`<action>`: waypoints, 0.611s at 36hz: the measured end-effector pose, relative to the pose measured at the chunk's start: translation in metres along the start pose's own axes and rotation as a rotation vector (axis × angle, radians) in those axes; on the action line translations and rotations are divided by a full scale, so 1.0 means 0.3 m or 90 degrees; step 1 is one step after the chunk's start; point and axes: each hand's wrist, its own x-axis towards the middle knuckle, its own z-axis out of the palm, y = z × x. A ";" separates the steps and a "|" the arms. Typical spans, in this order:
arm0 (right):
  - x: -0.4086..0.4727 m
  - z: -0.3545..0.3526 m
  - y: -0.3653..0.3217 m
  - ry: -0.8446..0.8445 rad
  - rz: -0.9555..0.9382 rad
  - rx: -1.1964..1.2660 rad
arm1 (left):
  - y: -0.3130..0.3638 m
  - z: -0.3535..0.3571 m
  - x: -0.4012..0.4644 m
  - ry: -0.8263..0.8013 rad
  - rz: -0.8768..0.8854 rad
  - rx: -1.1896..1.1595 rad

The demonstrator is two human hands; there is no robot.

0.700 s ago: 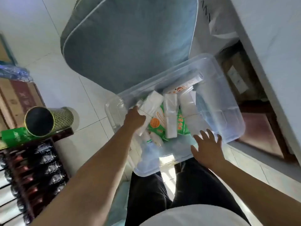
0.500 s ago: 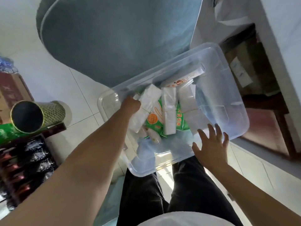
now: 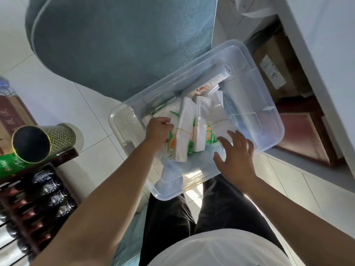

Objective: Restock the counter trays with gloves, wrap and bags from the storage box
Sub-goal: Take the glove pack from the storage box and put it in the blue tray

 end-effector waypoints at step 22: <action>-0.040 -0.175 -0.142 -0.404 0.380 0.944 | -0.020 -0.275 -0.614 -0.043 0.127 -0.488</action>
